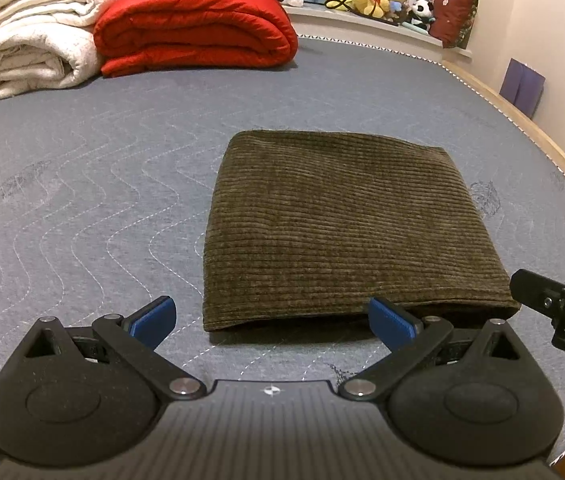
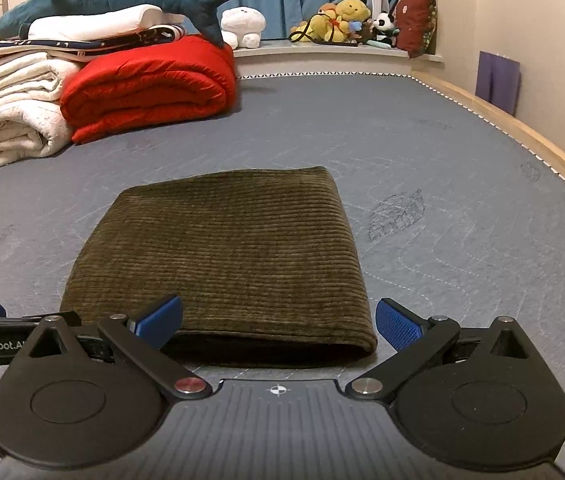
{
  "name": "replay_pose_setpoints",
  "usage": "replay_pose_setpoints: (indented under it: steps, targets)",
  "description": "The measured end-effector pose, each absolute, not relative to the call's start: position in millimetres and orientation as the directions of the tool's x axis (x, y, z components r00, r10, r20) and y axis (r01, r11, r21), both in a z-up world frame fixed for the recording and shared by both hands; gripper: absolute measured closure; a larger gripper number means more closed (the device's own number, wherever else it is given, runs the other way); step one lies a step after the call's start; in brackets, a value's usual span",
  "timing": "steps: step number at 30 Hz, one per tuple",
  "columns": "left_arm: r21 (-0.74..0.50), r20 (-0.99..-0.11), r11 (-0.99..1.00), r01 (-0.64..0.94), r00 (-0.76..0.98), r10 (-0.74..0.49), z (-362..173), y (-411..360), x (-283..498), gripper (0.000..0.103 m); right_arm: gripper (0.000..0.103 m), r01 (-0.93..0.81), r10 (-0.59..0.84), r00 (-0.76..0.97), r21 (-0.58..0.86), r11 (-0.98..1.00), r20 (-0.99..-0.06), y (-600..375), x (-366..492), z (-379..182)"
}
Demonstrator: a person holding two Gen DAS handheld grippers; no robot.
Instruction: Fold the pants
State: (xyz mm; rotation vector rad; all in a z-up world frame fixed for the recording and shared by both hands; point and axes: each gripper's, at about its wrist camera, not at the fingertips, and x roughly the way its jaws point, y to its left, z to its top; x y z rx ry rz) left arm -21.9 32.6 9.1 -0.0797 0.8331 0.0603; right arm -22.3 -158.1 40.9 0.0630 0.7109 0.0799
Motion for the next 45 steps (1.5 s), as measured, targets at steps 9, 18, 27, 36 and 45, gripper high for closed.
replay_pose_setpoints:
  steps: [9, 18, 27, 36, 45]
  targets:
    - [-0.059, -0.758, 0.996, -0.063, 0.653, -0.004, 4.7, 25.1, -24.3, 0.000, 0.001, -0.059, 0.088, 0.741, 0.066, 0.996, -0.666, -158.5, -27.1, 38.5]
    - [-0.060, -0.753, 0.997, -0.037, 0.657, -0.021, 5.5, 20.0, -27.4, 0.000, 0.001, -0.069, 0.088, 0.736, 0.055, 0.996, -0.671, -158.2, -30.2, 38.1]
    - [-0.058, -0.749, 0.998, -0.025, 0.662, -0.027, 5.8, 19.0, -27.9, 0.000, 0.001, -0.075, 0.090, 0.735, 0.050, 0.996, -0.672, -155.3, -31.4, 37.8]
    - [-0.061, -0.746, 0.998, -0.009, 0.665, -0.040, 5.9, 17.9, -29.3, 0.000, 0.001, -0.078, 0.089, 0.735, 0.046, 0.996, -0.672, -153.6, -33.4, 38.4]
    - [-0.065, -0.745, 0.998, -0.003, 0.665, -0.046, 6.4, 19.2, -28.5, 0.000, 0.001, -0.079, 0.088, 0.736, 0.044, 0.996, -0.671, -151.7, -33.8, 38.4]
